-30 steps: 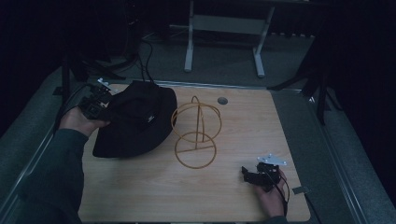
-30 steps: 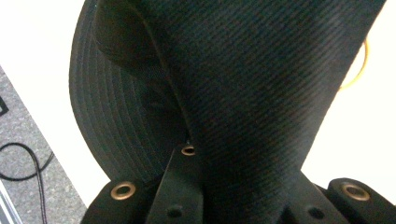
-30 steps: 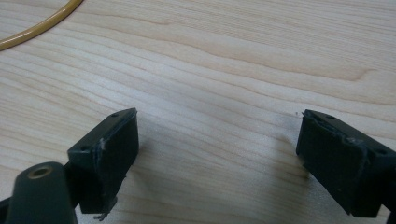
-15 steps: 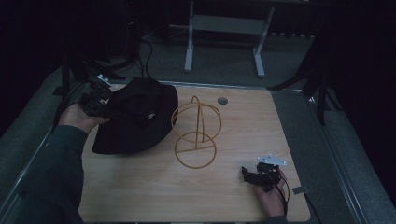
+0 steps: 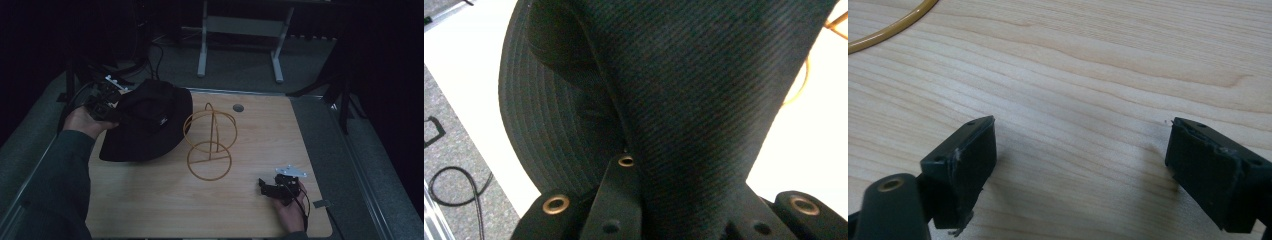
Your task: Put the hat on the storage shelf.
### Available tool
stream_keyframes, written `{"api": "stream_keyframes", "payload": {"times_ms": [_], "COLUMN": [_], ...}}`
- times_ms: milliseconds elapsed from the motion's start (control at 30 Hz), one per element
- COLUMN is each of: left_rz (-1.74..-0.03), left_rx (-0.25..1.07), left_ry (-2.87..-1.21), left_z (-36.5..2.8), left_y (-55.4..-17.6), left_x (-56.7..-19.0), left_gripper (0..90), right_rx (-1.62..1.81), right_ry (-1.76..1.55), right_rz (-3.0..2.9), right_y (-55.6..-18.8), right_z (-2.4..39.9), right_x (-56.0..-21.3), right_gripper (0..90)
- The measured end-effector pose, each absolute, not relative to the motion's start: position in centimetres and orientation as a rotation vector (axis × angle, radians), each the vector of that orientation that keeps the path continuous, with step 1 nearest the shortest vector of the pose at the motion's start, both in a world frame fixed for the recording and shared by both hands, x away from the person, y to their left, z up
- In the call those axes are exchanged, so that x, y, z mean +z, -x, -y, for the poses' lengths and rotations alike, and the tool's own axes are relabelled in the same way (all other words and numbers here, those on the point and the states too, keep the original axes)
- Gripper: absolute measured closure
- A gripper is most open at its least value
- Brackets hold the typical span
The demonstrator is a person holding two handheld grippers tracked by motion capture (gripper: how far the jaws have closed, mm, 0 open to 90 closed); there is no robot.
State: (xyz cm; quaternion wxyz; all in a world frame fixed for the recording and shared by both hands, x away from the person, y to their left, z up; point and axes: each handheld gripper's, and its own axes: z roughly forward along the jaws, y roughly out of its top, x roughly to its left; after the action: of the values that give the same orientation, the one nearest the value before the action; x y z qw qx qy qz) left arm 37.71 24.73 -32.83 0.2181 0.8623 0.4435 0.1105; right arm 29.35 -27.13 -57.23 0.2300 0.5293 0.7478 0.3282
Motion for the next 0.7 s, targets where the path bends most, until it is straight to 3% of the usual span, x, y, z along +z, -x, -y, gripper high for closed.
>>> {"api": "stream_keyframes", "payload": {"times_ms": [700], "left_rz": [-1.197], "left_rx": [0.301], "left_ry": [-2.36], "left_z": [-25.6], "left_y": [-37.5], "left_x": [-31.6], "left_gripper": [88.5], "right_rx": [0.903], "right_ry": [-1.458], "right_rz": [-2.057], "right_y": [-29.3], "right_z": [27.1], "right_x": [-57.2], "right_gripper": [12.8]}}
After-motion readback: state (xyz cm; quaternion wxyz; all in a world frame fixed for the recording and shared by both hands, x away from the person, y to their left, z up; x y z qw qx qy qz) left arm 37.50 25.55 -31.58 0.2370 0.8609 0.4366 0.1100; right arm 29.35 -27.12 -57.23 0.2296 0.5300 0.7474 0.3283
